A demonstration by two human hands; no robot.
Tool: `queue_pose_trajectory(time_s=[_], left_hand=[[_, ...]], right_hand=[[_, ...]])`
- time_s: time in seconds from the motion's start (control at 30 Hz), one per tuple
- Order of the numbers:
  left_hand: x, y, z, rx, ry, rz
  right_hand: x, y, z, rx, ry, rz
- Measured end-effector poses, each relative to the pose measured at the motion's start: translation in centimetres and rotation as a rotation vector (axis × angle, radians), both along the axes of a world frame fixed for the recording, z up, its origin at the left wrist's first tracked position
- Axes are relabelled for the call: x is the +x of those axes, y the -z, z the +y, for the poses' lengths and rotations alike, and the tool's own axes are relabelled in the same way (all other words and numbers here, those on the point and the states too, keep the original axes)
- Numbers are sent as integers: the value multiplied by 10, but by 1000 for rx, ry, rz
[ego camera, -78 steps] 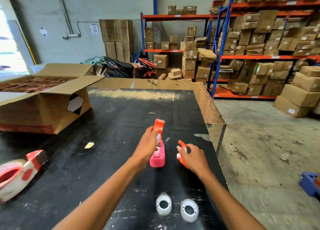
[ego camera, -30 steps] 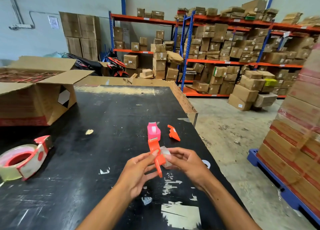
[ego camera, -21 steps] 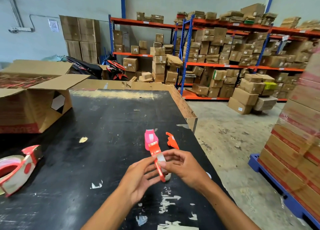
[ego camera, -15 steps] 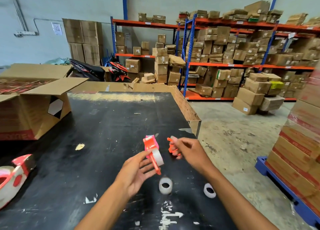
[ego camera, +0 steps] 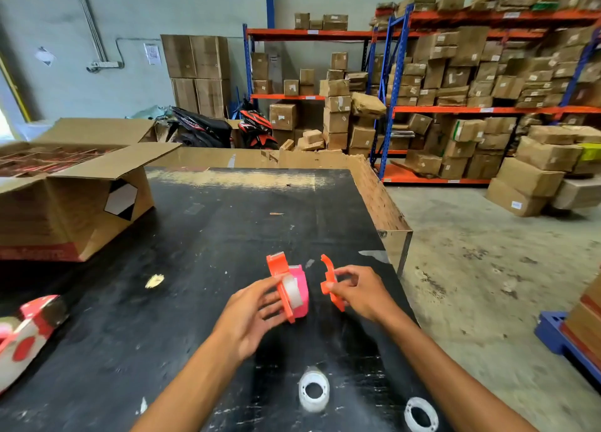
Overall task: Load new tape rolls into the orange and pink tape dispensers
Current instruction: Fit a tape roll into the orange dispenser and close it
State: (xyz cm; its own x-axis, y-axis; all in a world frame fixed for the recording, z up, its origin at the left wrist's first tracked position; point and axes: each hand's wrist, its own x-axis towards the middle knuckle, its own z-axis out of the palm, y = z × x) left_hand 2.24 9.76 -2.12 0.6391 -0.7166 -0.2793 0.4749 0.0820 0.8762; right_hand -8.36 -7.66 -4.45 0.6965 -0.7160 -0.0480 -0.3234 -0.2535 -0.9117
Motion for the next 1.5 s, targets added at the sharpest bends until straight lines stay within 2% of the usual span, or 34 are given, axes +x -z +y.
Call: queue_pose_trajectory(time_s=[0.07, 0.2, 0.33, 0.5, 0.63, 0.73, 0.97, 1.13, 1.27, 1.5], left_hand=[[-3, 0, -4, 8, 19, 0], [-10, 1, -11, 12, 94, -23], [-20, -6, -17, -1, 231, -67], [-26, -8, -23, 1, 271, -99], [-31, -9, -22, -29, 279, -148], [-35, -8, -21, -37, 262, -186], [-48, -14, -16, -126, 240, -185], [-52, -24, -13, -123, 282, -284], [-50, -26, -9, -68, 317, -382], [-48, -26, -9, -86, 252, -414]], right_hand=[[-14, -16, 10, 191, -116, -191], [-38, -34, 29, 243, -281, -263], [-52, -36, 30, 237, -252, -328], [-61, -34, 33, 189, -217, -408], [-69, -37, 38, 186, -201, -427], [-72, -37, 42, 106, -171, -442], [-79, -38, 55, 70, -173, -529], [-83, -40, 56, 3, -200, -518], [-81, -33, 59, 14, -199, -502], [-69, -43, 57, 65, -136, -527]])
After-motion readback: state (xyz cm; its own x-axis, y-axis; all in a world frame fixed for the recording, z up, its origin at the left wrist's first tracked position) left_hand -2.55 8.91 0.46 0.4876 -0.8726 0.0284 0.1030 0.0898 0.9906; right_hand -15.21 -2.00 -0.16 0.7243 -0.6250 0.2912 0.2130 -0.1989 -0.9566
